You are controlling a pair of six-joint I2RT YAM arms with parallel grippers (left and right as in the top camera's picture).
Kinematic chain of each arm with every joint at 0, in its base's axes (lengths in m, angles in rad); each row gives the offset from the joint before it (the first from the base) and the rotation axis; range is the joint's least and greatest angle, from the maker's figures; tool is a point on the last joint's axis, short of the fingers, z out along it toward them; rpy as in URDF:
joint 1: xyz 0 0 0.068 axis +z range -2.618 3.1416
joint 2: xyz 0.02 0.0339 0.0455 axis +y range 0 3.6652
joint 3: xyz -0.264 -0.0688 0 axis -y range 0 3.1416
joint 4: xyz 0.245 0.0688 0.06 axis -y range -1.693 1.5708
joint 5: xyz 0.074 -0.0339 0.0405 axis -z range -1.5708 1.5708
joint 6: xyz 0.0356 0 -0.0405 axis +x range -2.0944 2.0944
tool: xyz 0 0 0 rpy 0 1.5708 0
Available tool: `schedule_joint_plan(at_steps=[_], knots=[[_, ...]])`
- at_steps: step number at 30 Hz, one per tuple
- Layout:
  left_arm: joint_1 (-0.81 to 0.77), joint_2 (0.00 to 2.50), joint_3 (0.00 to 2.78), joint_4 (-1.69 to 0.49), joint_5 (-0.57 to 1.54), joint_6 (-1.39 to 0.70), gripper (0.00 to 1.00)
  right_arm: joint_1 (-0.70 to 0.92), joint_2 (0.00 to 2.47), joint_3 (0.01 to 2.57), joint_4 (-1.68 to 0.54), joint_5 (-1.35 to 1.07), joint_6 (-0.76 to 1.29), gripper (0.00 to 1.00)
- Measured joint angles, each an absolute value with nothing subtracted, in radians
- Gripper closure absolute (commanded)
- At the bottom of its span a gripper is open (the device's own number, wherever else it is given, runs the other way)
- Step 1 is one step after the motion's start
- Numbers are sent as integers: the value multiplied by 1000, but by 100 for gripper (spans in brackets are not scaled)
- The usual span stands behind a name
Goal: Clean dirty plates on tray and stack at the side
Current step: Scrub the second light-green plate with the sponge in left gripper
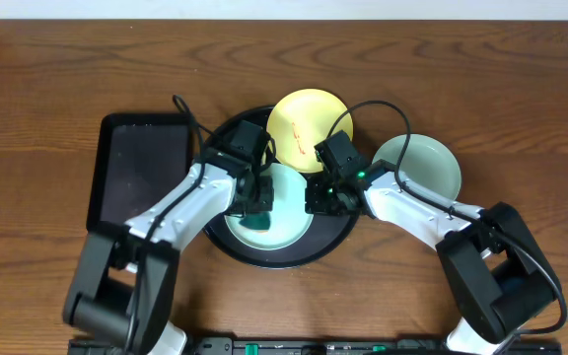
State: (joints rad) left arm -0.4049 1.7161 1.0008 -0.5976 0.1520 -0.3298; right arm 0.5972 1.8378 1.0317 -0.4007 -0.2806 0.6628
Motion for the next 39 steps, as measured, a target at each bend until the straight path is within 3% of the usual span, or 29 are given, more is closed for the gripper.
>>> schedule_joint_plan(at_steps=[11,24,29,39], knots=[[-405,1748,1008,-561,159,-284,92,597,1838,1032,-400,-280,663,99],[-410,1767,1008,-257,11,-178,92,597,1839,1033,-396,-284,673,99],[-410,1767,1011,-294,-16,-175,93,597,1839,1033,-393,-283,674,99],[-400,1765,1050,-584,76,-170,93,597,1839,1034,-398,-279,670,99]])
